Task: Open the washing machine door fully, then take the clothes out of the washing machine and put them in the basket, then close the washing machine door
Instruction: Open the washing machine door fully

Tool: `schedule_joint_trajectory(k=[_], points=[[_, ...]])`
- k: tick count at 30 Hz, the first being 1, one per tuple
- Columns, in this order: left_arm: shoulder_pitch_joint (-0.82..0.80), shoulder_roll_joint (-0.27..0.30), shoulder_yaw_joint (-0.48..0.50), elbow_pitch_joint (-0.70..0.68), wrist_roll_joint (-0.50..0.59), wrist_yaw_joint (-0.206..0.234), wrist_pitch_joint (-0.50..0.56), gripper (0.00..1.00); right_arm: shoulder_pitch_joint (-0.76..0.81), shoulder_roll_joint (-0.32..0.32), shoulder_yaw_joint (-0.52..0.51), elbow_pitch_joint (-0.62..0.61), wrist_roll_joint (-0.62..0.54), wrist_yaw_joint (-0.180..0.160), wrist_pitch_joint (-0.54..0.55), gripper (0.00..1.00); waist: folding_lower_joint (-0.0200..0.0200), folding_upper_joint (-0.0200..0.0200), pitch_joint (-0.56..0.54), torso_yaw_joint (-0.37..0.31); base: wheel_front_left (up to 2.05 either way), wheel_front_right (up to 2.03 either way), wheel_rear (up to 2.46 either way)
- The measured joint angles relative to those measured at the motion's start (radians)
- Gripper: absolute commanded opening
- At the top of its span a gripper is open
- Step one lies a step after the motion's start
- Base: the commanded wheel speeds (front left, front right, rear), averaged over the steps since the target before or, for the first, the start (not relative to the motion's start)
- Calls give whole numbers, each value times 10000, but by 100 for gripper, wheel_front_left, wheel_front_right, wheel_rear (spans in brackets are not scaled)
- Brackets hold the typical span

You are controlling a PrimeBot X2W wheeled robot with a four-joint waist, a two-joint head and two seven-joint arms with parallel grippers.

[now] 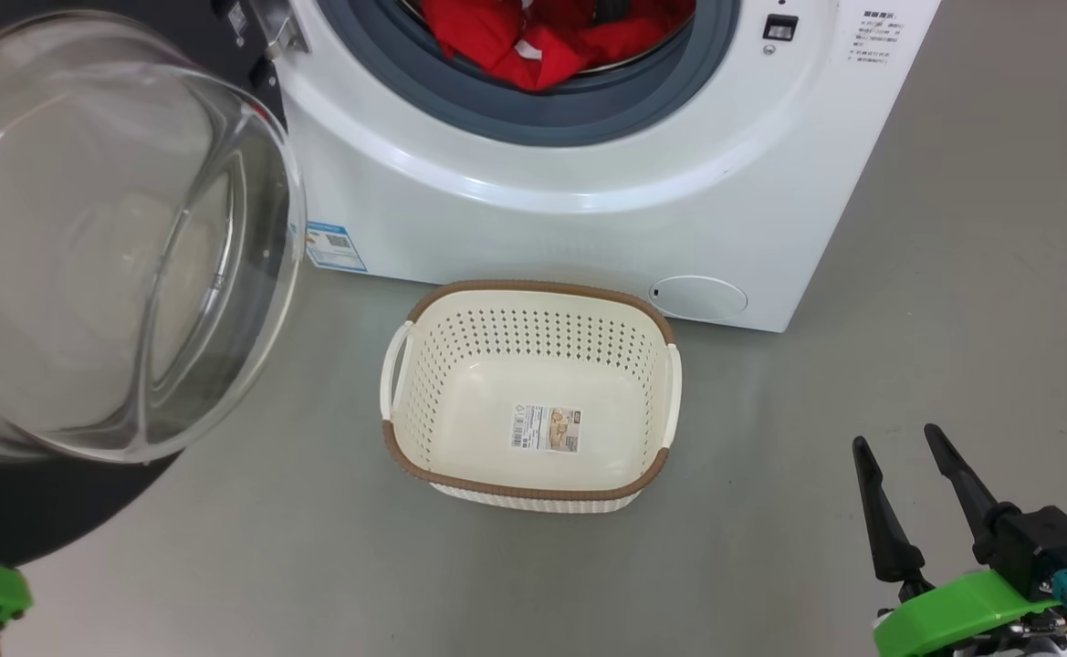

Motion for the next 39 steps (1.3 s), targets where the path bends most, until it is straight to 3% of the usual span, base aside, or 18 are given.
schedule_joint_trajectory(k=[7,16,24,34,35,37,38,39], points=[[-269,-364,949,368,568,-322,-21,0,-191,-2,12,-42,0,0,67,100,0,0,77,-28,0,0,0],[-221,-842,1273,307,1298,-619,-29,0,-191,-4,88,58,8,0,54,100,1,0,-68,-149,0,0,0],[894,-1304,945,-769,1870,-792,-29,0,-187,-4,207,228,79,0,-36,100,0,0,-338,-292,0,0,0],[2849,-1931,-146,-3206,2313,-802,456,0,-148,-4,290,385,111,0,-123,100,0,0,-739,-471,0,0,0],[2988,-1960,-263,-3417,2353,-803,543,5,-146,-4,297,397,111,0,-125,100,0,0,-777,-492,0,0,0],[3205,-2054,-487,-3827,2383,-813,702,50,-136,-4,318,426,117,0,-151,100,0,0,-863,-541,0,0,0],[3304,-2088,-614,-3998,2416,-846,807,100,-128,-4,328,437,146,0,-173,100,0,0,-905,-570,0,0,0],[3410,-2096,-742,-4174,2443,-886,907,100,-115,-4,339,456,194,0,-196,100,1,-1,-951,-602,0,0,0]])
